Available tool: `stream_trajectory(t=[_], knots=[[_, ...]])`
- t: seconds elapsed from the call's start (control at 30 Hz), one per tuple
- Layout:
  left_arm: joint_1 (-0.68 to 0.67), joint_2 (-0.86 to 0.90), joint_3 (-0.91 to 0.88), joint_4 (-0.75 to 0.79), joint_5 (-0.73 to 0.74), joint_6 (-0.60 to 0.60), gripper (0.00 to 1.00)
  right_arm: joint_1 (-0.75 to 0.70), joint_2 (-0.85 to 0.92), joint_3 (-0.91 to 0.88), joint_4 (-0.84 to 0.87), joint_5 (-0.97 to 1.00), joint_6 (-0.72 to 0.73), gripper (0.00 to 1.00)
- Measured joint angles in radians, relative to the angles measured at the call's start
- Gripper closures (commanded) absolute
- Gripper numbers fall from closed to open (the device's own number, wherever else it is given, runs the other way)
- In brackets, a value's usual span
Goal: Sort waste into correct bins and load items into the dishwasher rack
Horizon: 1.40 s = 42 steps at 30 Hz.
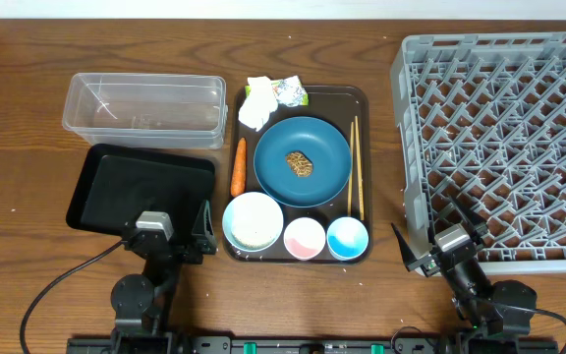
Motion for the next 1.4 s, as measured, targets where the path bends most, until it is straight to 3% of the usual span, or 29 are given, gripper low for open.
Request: stream_trajectory(t=[0.2,0.5,0.7,0.9,1.13,1.4], knots=[[0.0,0.0,0.0,0.008,0.064,0.0,0.02,0.0,0.0,0.0,0.004,-0.002,0.011,0.01],[0.0,0.0,0.017,0.027,0.157,-0.008,0.02,0.0,0.0,0.005,0.076,-0.046,0.173,0.01],[0.0,0.055,0.22,-0.015,0.168,-0.031,0.02,0.0,0.011,0.147,-0.022,-0.068,0.22,0.01],[0.0,0.286,0.535,-0.26,0.22,-0.035,0.02,0.0,0.154,0.393,-0.235,-0.079,0.273,0.01],[-0.011,0.647,0.912,-0.589,0.262,-0.038,0.02,0.0,0.497,0.654,-0.499,-0.103,0.323,0.01],[-0.043,0.894,1.024,-0.577,0.365,-0.062,0.02,0.0,0.783,0.813,-0.544,-0.22,0.34,0.01]])
